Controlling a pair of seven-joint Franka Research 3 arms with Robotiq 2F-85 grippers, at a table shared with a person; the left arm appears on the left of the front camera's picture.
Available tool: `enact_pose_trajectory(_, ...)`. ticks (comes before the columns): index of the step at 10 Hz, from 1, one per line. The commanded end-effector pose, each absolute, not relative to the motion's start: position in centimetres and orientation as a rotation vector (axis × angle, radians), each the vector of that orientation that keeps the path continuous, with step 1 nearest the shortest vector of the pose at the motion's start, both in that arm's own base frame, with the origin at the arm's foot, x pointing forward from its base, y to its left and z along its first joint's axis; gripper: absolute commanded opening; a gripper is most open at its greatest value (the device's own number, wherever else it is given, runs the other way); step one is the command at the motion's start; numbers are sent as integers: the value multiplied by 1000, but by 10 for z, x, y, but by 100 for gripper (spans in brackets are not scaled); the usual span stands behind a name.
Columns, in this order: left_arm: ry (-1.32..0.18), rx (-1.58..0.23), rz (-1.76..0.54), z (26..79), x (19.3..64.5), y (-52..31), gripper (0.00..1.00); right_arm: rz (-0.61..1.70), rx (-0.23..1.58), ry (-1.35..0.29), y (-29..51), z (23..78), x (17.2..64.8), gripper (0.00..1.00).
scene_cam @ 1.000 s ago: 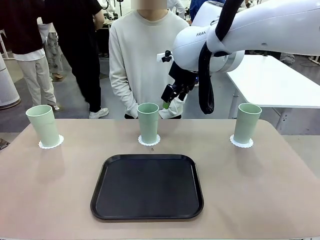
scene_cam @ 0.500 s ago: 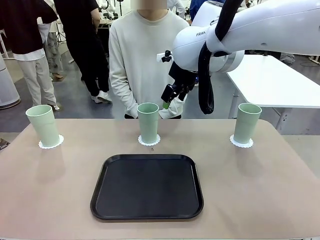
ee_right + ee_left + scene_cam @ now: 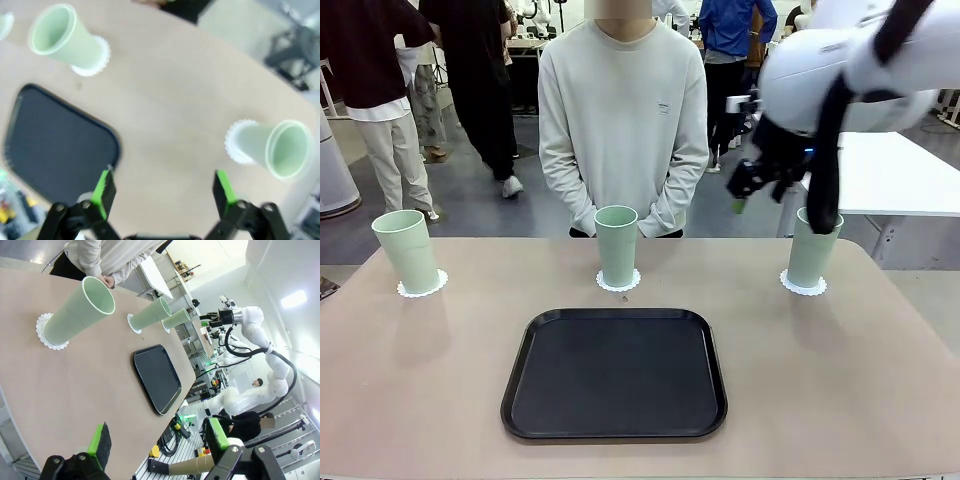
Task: Place coasters on the table and set cups on them.
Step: Take one Reusable plastic cup from the Flat Tray and place it on a coaster set by the human.
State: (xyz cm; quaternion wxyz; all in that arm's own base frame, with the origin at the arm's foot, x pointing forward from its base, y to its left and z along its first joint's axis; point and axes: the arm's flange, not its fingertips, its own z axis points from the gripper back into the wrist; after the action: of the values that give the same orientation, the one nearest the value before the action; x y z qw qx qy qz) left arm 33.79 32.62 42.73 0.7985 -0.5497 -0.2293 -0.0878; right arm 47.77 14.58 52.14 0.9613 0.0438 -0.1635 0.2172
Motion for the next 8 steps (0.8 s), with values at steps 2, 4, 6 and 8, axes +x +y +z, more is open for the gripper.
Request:
enact_pose_trajectory(2, -495, -1185, -193, 431, 336, 326, 100, 280, 35, -266, 84, 514, 466, 100)
enact_pose_trajectory(4, -495, -1185, -193, 431, 336, 326, 100, 181, 83, -196, 46, 499, 454, 100)
enact_pose_trajectory(6, -495, -1185, -193, 431, 336, 326, 100, 121, 49, -185, 29, 484, 444, 100)
enact_pose_trajectory(8, -495, -1185, -193, 431, 336, 326, 100, 143, 82, -173, 38, 472, 437, 100)
